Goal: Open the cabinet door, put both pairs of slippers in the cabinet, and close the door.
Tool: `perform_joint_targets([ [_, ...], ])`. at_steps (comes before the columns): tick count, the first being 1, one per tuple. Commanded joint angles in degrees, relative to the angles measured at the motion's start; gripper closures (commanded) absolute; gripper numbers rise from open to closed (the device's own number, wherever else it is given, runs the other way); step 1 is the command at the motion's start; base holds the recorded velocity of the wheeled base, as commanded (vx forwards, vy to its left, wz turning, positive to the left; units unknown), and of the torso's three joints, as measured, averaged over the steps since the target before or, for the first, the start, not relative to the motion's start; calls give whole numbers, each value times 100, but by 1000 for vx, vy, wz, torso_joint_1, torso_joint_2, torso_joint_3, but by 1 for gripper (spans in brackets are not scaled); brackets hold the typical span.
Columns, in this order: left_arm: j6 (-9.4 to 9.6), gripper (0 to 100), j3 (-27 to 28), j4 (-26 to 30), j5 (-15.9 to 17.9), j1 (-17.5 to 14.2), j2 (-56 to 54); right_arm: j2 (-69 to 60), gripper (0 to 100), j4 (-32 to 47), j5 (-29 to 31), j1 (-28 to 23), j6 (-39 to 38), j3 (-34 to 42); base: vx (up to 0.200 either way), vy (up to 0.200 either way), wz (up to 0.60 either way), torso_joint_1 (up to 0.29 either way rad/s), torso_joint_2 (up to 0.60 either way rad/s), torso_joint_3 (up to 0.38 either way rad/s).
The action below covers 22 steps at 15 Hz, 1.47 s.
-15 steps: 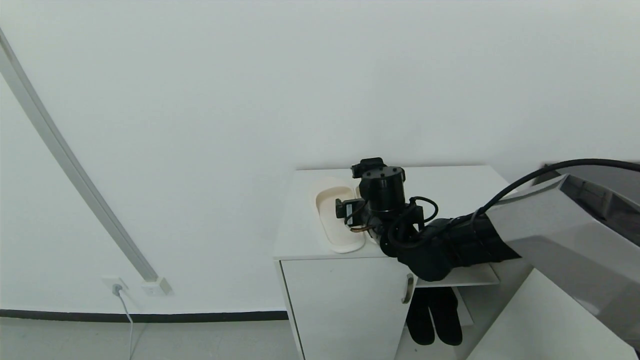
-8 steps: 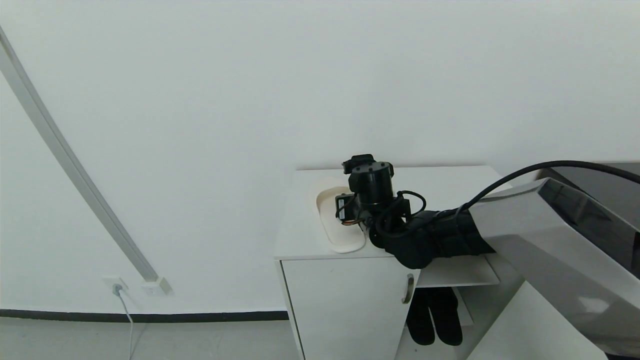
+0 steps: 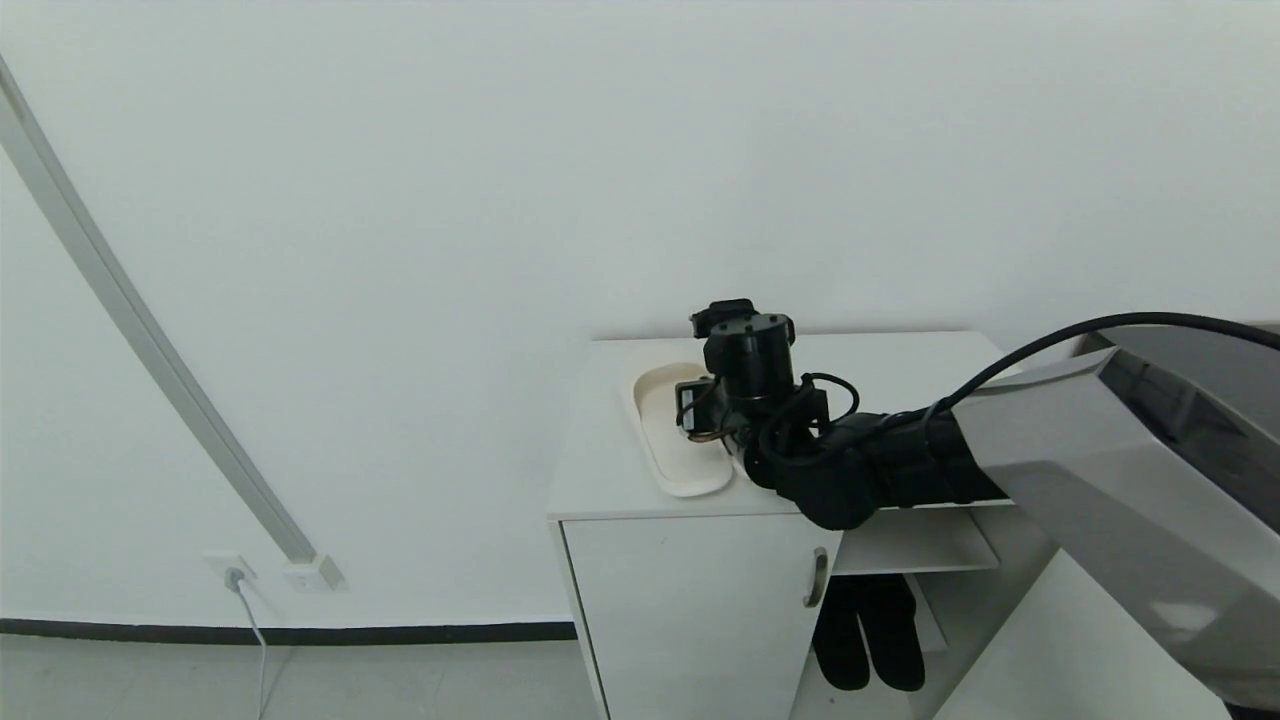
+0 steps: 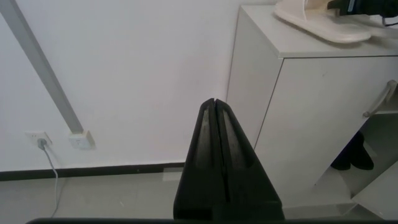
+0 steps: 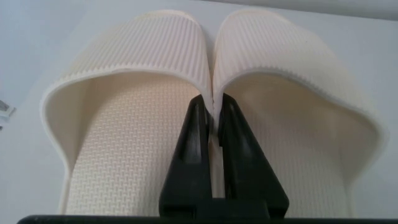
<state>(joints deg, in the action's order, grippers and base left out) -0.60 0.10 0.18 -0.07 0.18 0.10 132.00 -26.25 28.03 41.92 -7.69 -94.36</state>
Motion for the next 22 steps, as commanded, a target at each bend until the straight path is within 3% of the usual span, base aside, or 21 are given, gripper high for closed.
perform_joint_targets([
  [1,-2,100,-1,-1,-1,-1,-1,-500,100,-30,1,53,-4,321,0,0,0,0,0,0],
  [4,-11,100,-1,-1,-1,-1,-1,-1106,100,-179,-52,176,-66,1139,0,0,0,0,0,0],
  [8,-2,100,-1,-1,-1,-1,-1,-2135,100,-1076,-632,308,-4,2976,0,0,0,0,0,0],
  [14,16,100,-1,-1,-1,-1,-1,-3681,100,-1383,-1308,475,-13,4988,0,0,0,0,0,0],
  [22,16,100,-1,-1,-1,-1,-1,-3936,100,-1383,-1265,580,5,5401,0,0,0,0,0,0],
])
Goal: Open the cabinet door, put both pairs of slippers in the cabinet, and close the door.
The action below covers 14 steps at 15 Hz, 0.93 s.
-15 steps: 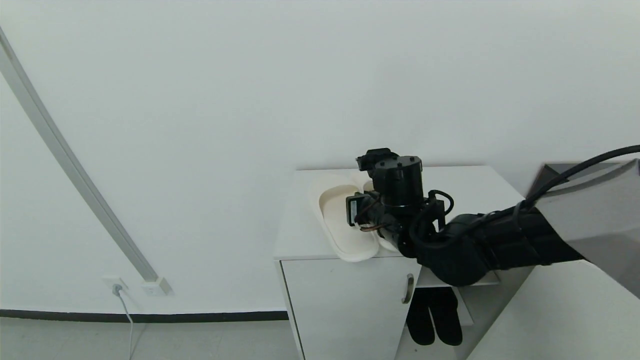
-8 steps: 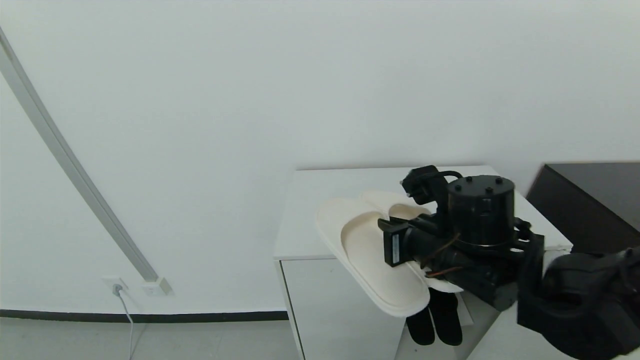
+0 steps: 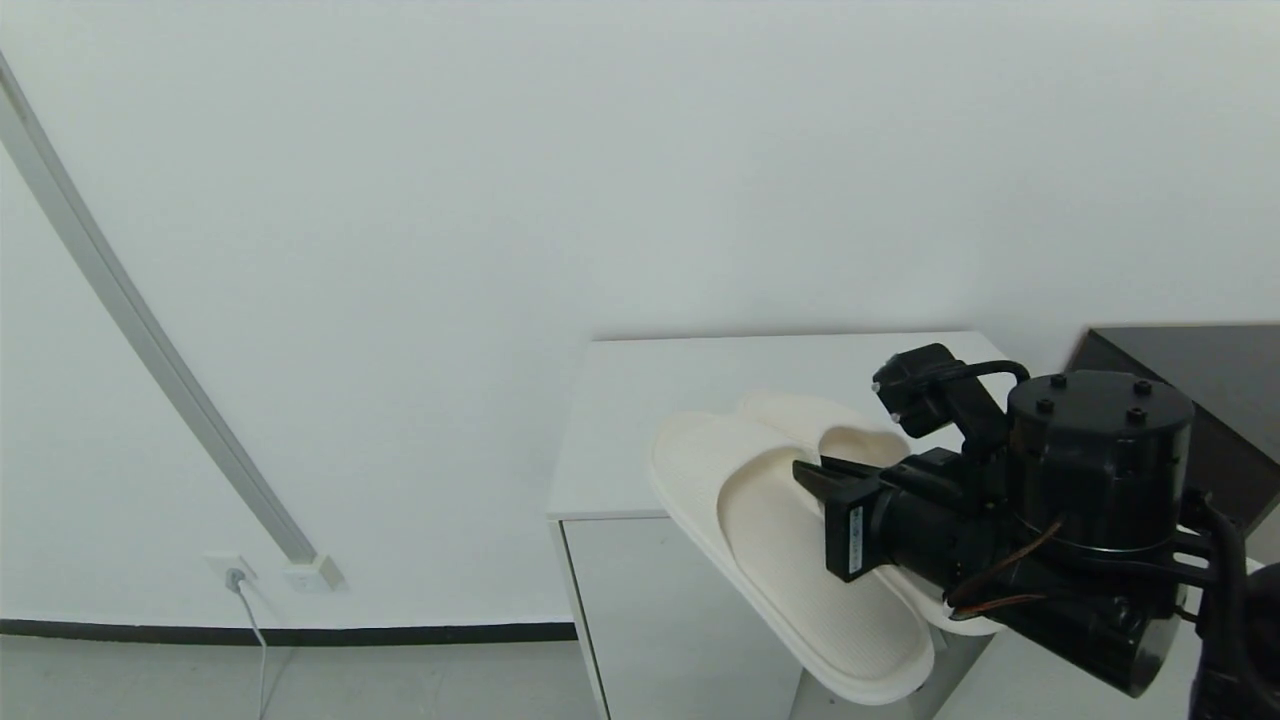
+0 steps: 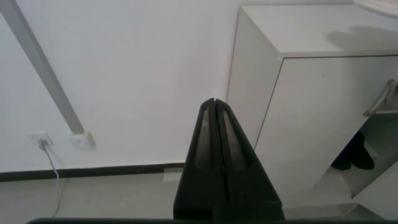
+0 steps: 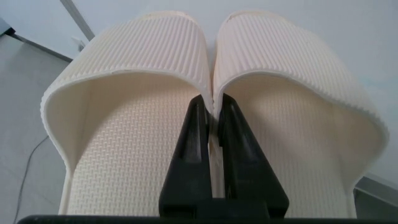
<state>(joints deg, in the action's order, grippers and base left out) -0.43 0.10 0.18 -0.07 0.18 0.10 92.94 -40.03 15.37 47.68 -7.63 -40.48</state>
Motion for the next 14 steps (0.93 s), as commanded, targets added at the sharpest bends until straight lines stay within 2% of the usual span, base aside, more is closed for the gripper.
perform_joint_targets([
  [1,-1,100,-1,-1,-1,-1,-1,-39,100,-4,10,5,-2,32,0,0,0,0,0,0],
  [2,-1,100,-1,-1,-1,-1,-1,-30,100,-4,10,5,-2,49,0,0,0,0,0,0],
  [14,-1,100,-1,-1,7,-1,-1,-13,100,-4,18,22,7,164,-200,0,0,2,4,2],
])
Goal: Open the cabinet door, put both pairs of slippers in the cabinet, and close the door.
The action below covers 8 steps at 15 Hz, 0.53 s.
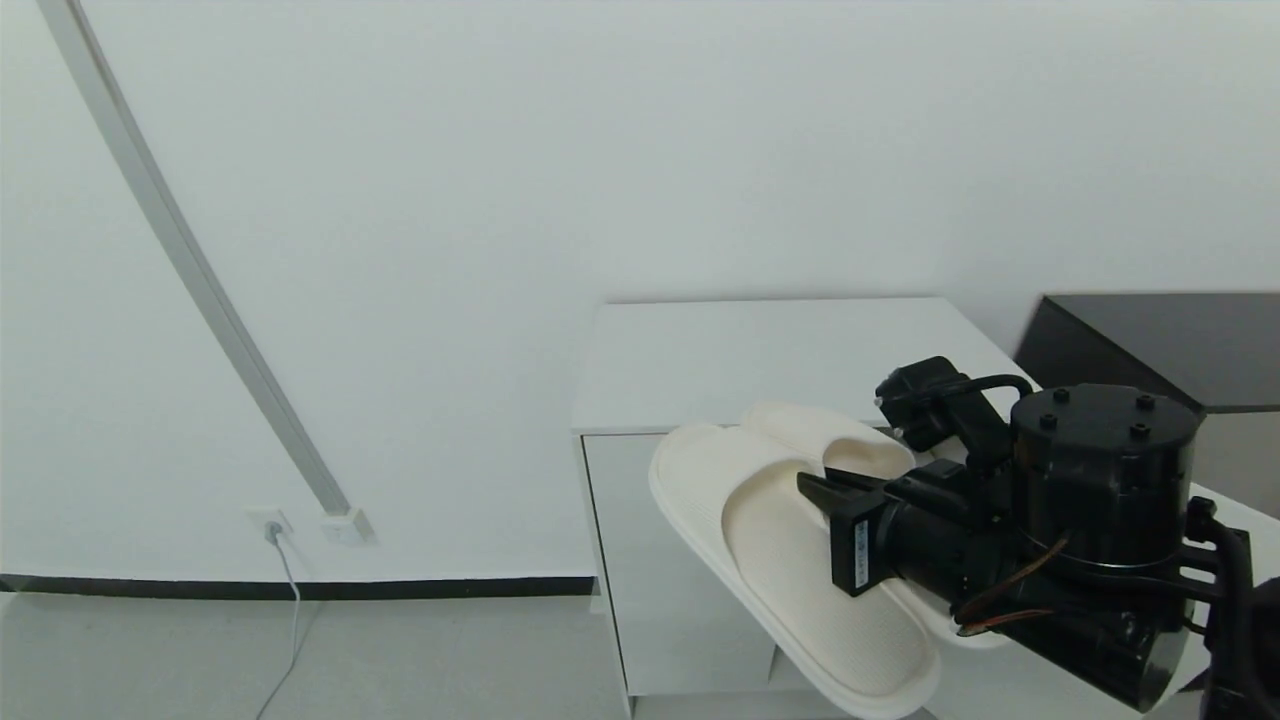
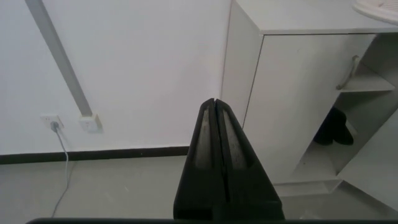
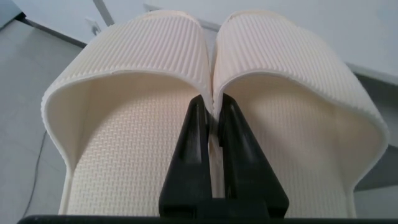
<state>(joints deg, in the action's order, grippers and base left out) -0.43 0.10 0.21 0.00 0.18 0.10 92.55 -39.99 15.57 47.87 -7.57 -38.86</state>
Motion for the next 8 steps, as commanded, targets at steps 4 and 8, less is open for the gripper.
perform_joint_targets([
  [4,-1,100,-1,-3,0,-1,-1,44,100,-9,-10,3,-8,2,-150,0,0,3,3,1],
  [8,-1,100,-1,-3,0,-1,-1,44,100,-9,-10,3,-8,28,0,0,0,0,0,0],
])
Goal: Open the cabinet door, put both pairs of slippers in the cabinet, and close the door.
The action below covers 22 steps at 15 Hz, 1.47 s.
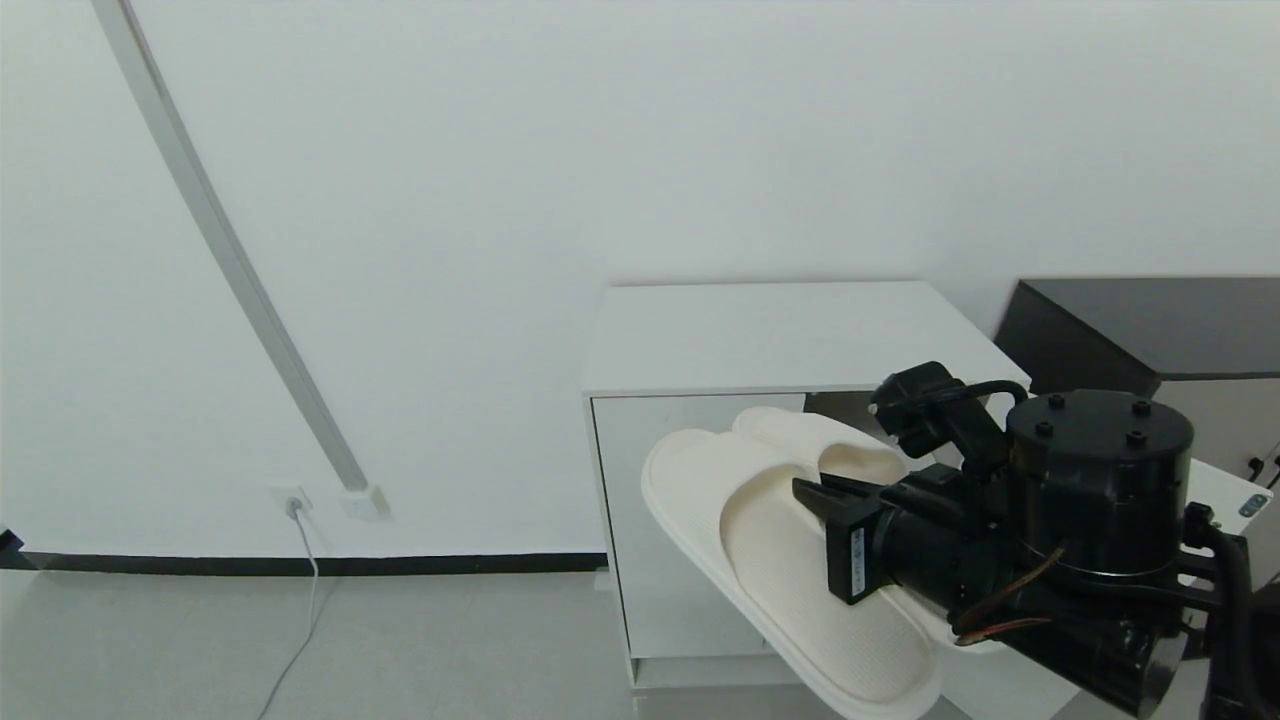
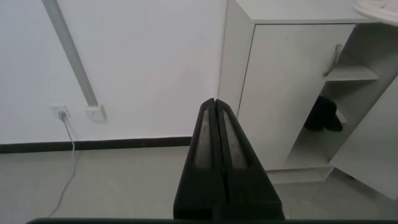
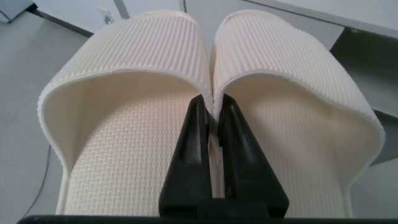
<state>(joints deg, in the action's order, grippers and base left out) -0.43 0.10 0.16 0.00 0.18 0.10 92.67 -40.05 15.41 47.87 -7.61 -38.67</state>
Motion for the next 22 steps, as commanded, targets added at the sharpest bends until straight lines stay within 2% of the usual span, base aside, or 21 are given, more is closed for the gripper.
perform_joint_targets([
  [1,-1,100,-1,2,0,-1,-1,32,100,-3,6,3,-4,17,0,0,0,0,0,0],
  [10,-1,100,-1,2,0,-1,-1,58,100,-3,6,12,5,26,0,0,0,0,0,0],
  [22,-1,100,-1,11,0,-1,-1,58,100,-3,-12,3,5,79,0,-200,0,1,3,3],
])
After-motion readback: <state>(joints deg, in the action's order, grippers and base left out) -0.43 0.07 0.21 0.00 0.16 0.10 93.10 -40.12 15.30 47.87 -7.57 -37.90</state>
